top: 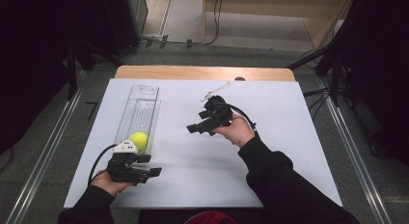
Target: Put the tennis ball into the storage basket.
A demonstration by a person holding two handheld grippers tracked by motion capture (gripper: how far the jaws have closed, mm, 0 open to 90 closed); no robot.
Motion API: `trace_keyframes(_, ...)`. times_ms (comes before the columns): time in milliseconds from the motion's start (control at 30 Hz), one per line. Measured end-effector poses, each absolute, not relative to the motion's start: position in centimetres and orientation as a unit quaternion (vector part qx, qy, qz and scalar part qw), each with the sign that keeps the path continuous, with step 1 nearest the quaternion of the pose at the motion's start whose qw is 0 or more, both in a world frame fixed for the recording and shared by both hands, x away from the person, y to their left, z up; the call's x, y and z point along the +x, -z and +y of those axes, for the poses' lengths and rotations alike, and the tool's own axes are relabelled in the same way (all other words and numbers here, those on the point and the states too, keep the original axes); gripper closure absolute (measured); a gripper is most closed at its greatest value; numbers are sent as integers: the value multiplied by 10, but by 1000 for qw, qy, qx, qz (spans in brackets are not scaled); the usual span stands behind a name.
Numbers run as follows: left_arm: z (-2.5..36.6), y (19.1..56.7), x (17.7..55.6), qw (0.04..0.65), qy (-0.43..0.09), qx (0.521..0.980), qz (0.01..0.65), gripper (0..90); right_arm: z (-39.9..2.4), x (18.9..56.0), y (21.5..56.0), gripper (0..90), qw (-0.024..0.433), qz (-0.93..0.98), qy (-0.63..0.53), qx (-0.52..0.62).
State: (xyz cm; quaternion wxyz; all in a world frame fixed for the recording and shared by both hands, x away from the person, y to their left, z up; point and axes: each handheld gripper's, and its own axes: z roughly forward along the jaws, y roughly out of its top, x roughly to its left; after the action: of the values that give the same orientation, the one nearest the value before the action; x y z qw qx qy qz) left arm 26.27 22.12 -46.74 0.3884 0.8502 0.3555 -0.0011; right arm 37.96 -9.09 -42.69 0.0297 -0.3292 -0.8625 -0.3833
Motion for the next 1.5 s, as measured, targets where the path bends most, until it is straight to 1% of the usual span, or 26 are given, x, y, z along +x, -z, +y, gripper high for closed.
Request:
trace_keyframes(700,221,464,261,396,0,848,353,296,-133,376,432,170,24,-842,397,-365)
trace_keyframes(1267,221,464,261,397,-1,847,353,296,-165,352,432,175,10,-838,394,-376)
trace_keyframes(1500,221,464,261,397,-1,847,353,296,-175,344,435,175,11,-835,394,-383)
